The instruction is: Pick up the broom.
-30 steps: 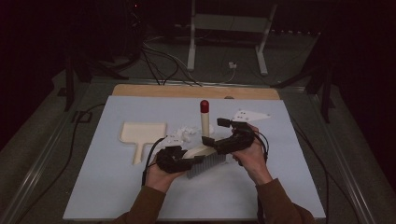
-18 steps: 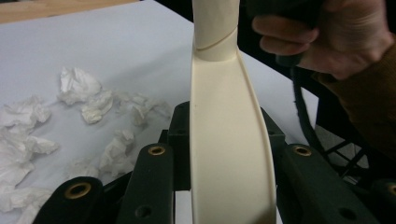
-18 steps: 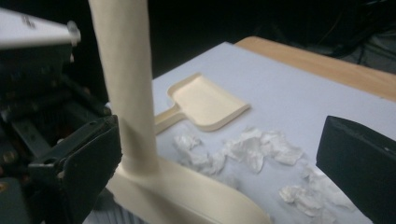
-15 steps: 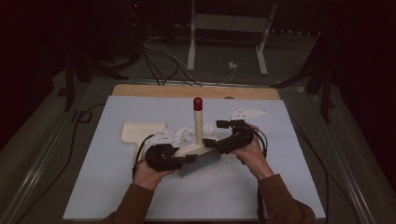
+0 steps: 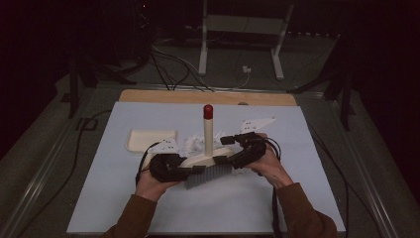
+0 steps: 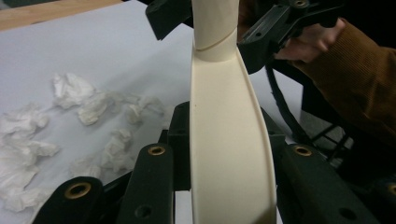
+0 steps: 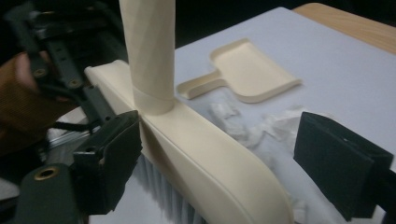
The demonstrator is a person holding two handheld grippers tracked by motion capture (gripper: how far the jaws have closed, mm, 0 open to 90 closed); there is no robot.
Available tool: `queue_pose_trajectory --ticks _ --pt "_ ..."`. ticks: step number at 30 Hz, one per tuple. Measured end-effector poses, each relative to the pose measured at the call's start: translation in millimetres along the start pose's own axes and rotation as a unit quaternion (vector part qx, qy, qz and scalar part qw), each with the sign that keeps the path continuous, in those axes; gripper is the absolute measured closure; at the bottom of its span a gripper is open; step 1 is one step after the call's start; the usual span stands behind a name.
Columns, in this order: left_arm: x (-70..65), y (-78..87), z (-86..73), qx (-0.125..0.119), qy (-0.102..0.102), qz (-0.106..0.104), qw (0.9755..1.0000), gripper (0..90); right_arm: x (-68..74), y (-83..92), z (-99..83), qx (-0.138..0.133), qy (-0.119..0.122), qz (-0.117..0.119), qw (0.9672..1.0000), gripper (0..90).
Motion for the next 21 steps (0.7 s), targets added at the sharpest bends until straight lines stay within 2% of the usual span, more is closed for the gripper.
queue_pose_trajectory --ticks 3,4,5,6,8,9,11,12,15,18,21 --pt "-2.7 0.8 -1.5 0.007 -0.011 -0.008 0.9999 68.8 4.5 0.0 -4.2 0.017 0.021 0.009 0.9996 17.6" --pt "-4.2 0.7 -2.0 0.008 -0.015 -0.016 0.9997 68.8 6.7 -0.3 -5.9 0.023 0.030 0.015 0.9992 18.4" --pt "-4.2 0.7 -2.0 0.008 -0.015 -0.016 0.9997 68.8 6.7 -0.3 -5.9 0.023 0.030 0.015 0.9992 18.4" --pt "-5.2 0.2 -2.4 0.010 -0.018 -0.022 0.9995 68.8 10.5 -0.7 -7.8 0.029 0.038 0.026 0.9985 19.9" --pt "-7.8 -0.6 -3.2 0.012 -0.025 -0.034 0.9990 68.8 11.8 -0.9 -8.4 0.031 0.041 0.030 0.9982 20.5" --pt "-9.5 -0.9 -3.7 0.014 -0.029 -0.040 0.9987 68.8 17.8 -1.1 -11.4 0.040 0.053 0.048 0.9966 22.0" --pt "-11.9 -1.5 -4.6 0.018 -0.037 -0.046 0.9981 68.9 19.7 -1.1 -12.5 0.044 0.058 0.053 0.9959 24.3" --pt "-12.7 -1.8 -4.9 0.019 -0.039 -0.048 0.9979 68.9 24.5 -1.5 -15.0 0.052 0.069 0.067 0.9940 30.2" --pt "-12.8 -2.1 -5.5 0.020 -0.041 -0.051 0.9976 68.9 30.7 -0.9 -17.7 0.061 0.077 0.097 0.9904 44.6" --pt "-13.0 -2.6 -6.7 0.023 -0.039 -0.061 0.9971 68.9 32.1 -0.7 -18.4 0.067 0.076 0.111 0.9887 49.5" --pt "-13.6 -4.3 -7.8 0.028 -0.041 -0.066 0.9966 68.8 34.8 -0.2 -21.2 0.078 0.083 0.129 0.9850 55.3"
Point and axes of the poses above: each handheld gripper's, and its own axes: y roughly backward along the jaws, z roughly out of its top, x roughly to its left, the point moved 9 cm from there along -y, roughly forward along the jaws, and after that the axes turned 6 degrees about -z, right-handed, at the moved point
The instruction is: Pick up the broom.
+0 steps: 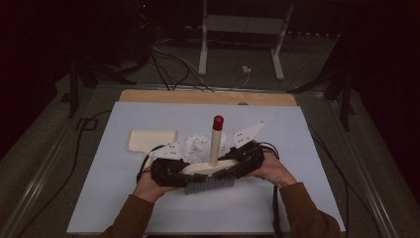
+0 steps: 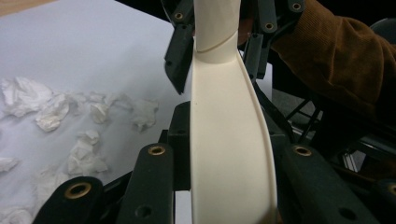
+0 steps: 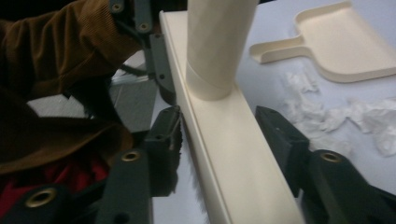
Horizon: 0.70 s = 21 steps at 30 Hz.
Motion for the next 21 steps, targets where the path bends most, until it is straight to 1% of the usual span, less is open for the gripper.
queue_pose_trajectory --ticks 3,5,7,8,9,10,11,12,14,15,17,18,19,20,21 --pt "1.9 0.8 1.8 -0.010 0.009 -0.004 0.9999 66.4 2.2 0.7 -1.3 -0.001 0.008 0.008 0.9999 60.8" --pt "4.5 2.1 3.2 -0.015 0.017 0.001 0.9997 62.0 3.4 2.3 -1.0 -0.010 0.004 0.016 0.9998 64.7" --pt "7.9 3.3 4.5 -0.022 0.023 0.018 0.9993 55.4 3.9 3.1 -1.0 -0.013 0.004 0.017 0.9998 67.1" --pt "9.1 4.6 5.5 -0.028 0.026 0.023 0.9990 53.5 3.3 2.8 -1.4 -0.012 0.006 0.010 0.9999 67.2" --pt "9.8 6.2 6.9 -0.035 0.026 0.029 0.9986 52.7 1.6 2.8 -2.0 -0.012 0.000 0.005 0.9999 67.3" --pt "10.8 7.7 8.0 -0.040 0.026 0.035 0.9982 52.7 1.6 2.8 -2.0 -0.012 0.000 0.005 0.9999 67.3" --pt "12.1 10.7 9.5 -0.049 0.027 0.046 0.9974 51.0 0.8 3.0 -2.2 -0.013 -0.003 0.004 0.9999 67.4" --pt "12.9 13.5 10.1 -0.053 0.026 0.052 0.9969 49.2 -0.8 3.3 -2.8 -0.013 -0.006 0.001 0.9999 67.4" --pt "15.9 19.9 11.4 -0.062 0.020 0.081 0.9945 45.3 -2.6 3.4 -3.9 -0.013 -0.009 -0.002 0.9999 67.4" --pt "16.2 23.1 12.3 -0.069 0.017 0.087 0.9937 44.2 -5.4 3.2 -5.5 -0.010 -0.013 -0.010 0.9998 67.3" --pt "18.6 30.4 14.1 -0.082 0.015 0.109 0.9905 43.7 -6.9 2.9 -6.1 -0.009 -0.015 -0.013 0.9998 67.3" --pt "19.9 33.8 14.7 -0.086 0.017 0.117 0.9893 42.6 -8.6 2.5 -6.5 -0.010 -0.017 -0.015 0.9997 67.4" --pt "22.1 37.1 14.9 -0.090 0.022 0.129 0.9873 38.5 -10.4 2.4 -6.4 -0.011 -0.019 -0.019 0.9996 67.3" --pt "24.9 40.7 14.9 -0.092 0.022 0.148 0.9845 29.8 -13.6 2.4 -5.3 -0.017 -0.027 -0.026 0.9991 67.3" --pt "26.9 44.1 14.5 -0.093 0.023 0.162 0.9821 25.3 -14.9 2.4 -4.8 -0.018 -0.031 -0.028 0.9990 67.4"
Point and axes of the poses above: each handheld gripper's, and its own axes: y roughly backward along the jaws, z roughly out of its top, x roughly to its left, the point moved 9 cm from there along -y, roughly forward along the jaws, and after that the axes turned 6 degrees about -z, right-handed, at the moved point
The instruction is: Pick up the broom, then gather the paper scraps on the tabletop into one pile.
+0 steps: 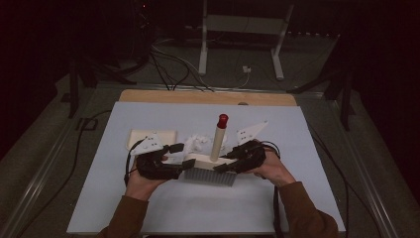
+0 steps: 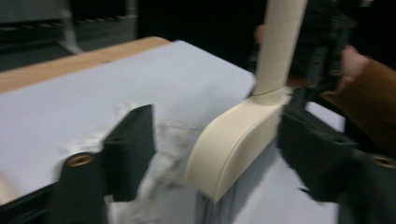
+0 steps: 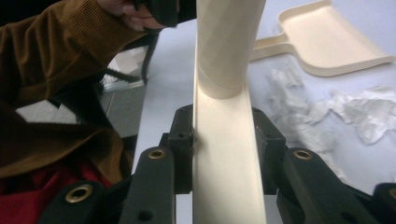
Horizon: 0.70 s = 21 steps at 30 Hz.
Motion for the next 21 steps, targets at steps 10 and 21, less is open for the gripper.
queue_pose_trajectory --ticks 10,21 --pt "24.1 27.3 -2.4 -0.013 0.006 0.108 0.9941 0.4 -3.5 -5.2 4.1 -0.005 -0.014 -0.015 0.9998 67.3" --pt "44.3 65.4 -24.8 -0.028 0.008 0.196 0.9801 0.5 -9.8 -12.3 10.8 -0.034 -0.050 -0.051 0.9969 67.3"
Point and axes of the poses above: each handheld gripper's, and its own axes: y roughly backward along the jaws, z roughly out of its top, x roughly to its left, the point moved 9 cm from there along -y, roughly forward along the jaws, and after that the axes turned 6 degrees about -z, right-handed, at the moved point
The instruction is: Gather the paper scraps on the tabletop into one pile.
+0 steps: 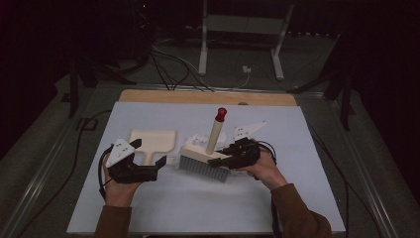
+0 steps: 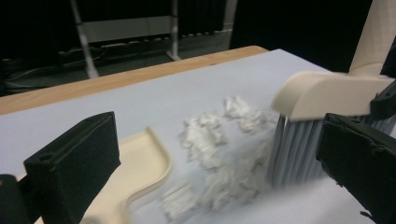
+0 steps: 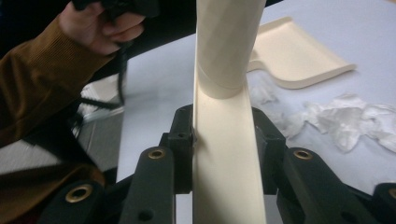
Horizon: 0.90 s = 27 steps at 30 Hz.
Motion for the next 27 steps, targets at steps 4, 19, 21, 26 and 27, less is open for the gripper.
queue_pose_trajectory --ticks 4,19,21,26,27 --pt "10.3 7.4 -15.6 0.009 0.004 0.015 0.9998 0.5 -3.2 -7.1 1.3 -0.007 -0.016 -0.012 0.9998 67.3" --pt "35.9 28.1 -50.2 0.016 0.033 0.055 0.9978 0.5 -1.4 -54.8 4.0 -0.003 -0.094 -0.057 0.9940 67.4" --pt "37.2 29.6 -51.6 0.015 0.036 0.056 0.9977 0.4 -2.6 -61.2 3.7 -0.003 -0.101 -0.063 0.9929 67.3" --pt "38.9 30.4 -54.4 0.010 0.051 0.052 0.9973 0.4 -4.4 -80.3 1.9 0.004 -0.116 -0.087 0.9894 67.3" --pt "38.9 30.5 -54.7 0.010 0.051 0.052 0.9973 0.5 -5.4 -87.7 2.0 0.002 -0.129 -0.095 0.9870 67.4"
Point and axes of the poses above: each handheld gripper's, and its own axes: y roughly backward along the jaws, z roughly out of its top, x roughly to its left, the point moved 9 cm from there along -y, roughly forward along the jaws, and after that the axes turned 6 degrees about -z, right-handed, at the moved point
